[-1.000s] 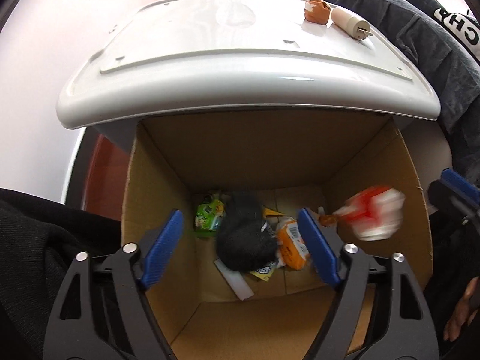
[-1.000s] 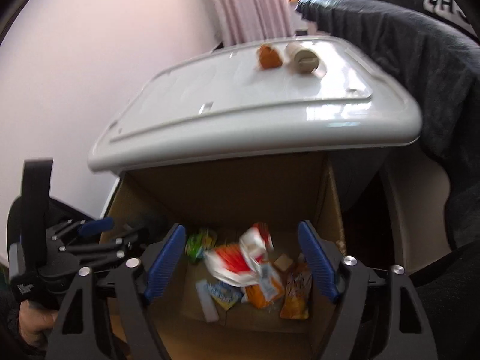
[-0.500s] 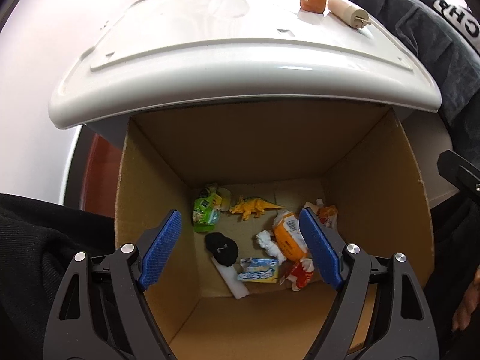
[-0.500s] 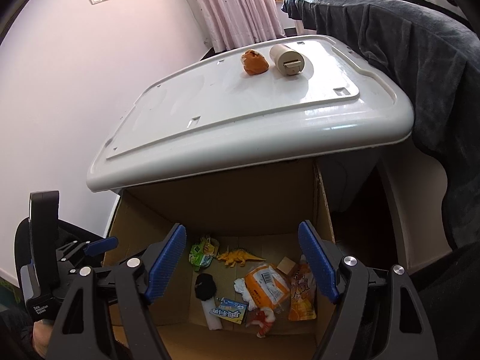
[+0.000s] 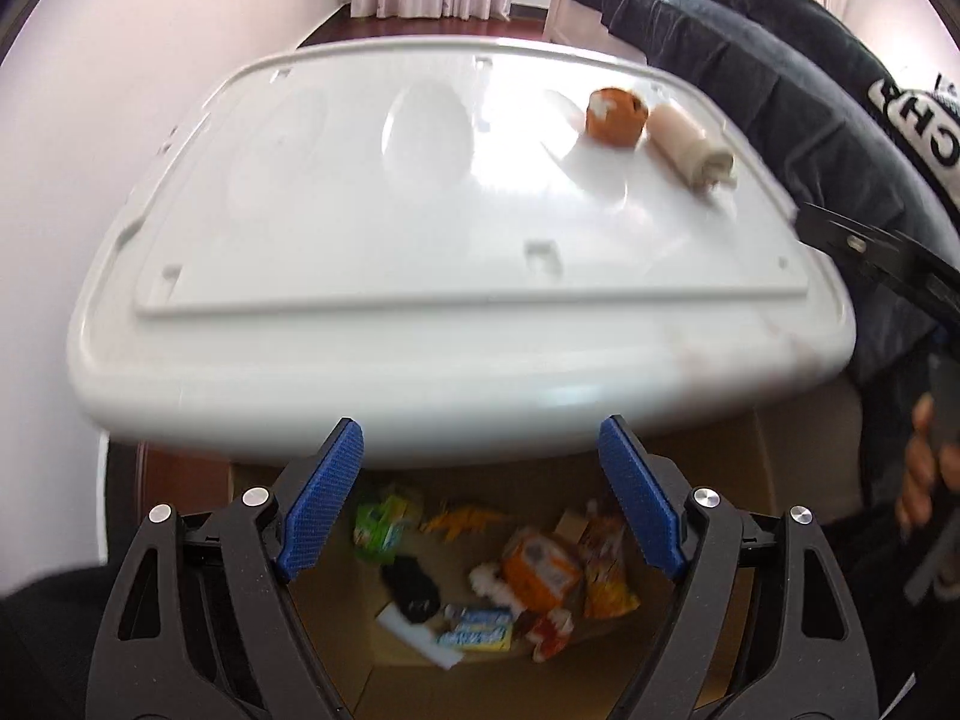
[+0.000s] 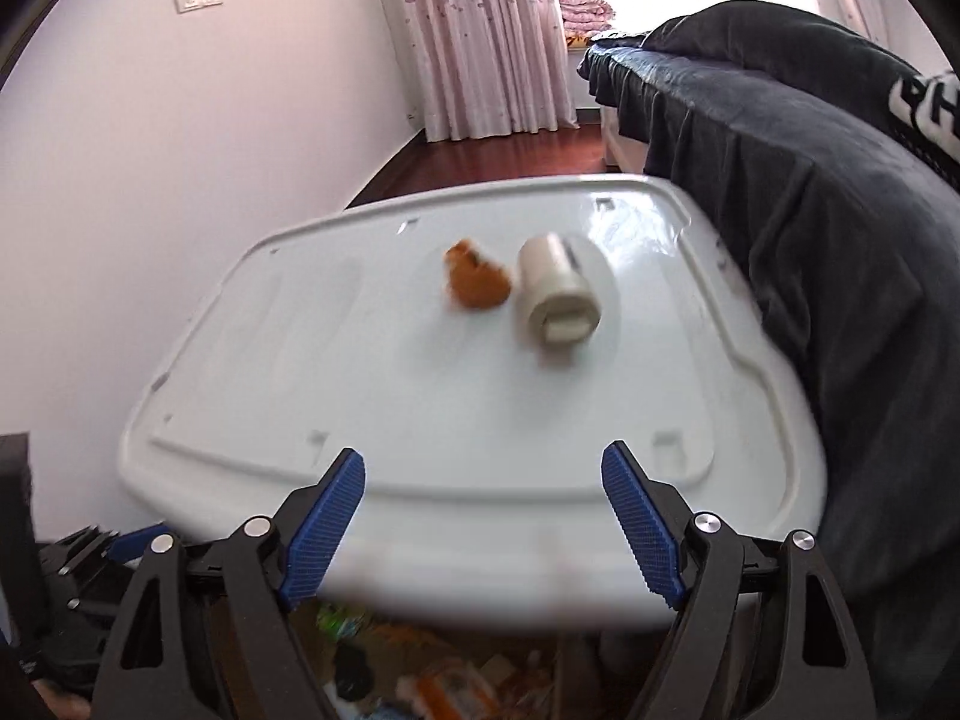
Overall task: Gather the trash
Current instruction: 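Grasp the beige cylinder with the right tool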
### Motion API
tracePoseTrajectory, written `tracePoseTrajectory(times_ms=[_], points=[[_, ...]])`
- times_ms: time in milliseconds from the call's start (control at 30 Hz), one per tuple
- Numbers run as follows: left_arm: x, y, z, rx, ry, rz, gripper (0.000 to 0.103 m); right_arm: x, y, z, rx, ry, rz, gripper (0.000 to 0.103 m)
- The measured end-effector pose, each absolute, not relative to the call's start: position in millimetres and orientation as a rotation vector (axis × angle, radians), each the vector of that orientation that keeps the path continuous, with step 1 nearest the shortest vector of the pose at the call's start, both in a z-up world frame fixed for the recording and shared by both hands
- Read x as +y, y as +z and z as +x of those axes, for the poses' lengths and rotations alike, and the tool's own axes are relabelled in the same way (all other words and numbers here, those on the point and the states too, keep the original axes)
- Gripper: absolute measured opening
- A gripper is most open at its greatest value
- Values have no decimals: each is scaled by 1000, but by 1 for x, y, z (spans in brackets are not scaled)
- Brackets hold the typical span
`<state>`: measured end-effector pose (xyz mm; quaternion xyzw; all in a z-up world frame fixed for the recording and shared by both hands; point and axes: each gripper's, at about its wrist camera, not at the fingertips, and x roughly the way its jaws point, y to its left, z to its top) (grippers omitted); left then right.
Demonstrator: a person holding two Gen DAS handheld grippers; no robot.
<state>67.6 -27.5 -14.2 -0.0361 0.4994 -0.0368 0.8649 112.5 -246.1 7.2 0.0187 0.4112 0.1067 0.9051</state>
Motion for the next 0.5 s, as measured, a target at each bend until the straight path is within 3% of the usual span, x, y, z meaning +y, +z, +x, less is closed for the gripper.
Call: tracePoseTrajectory(times_ms=[200, 500], points=[[-27, -11, 83, 986, -33, -53, 79, -251, -2, 193, 907, 197, 48, 80], [-19, -30, 93, 1042, -35, -120, 79, -238, -36, 268, 1015, 189, -8, 80]])
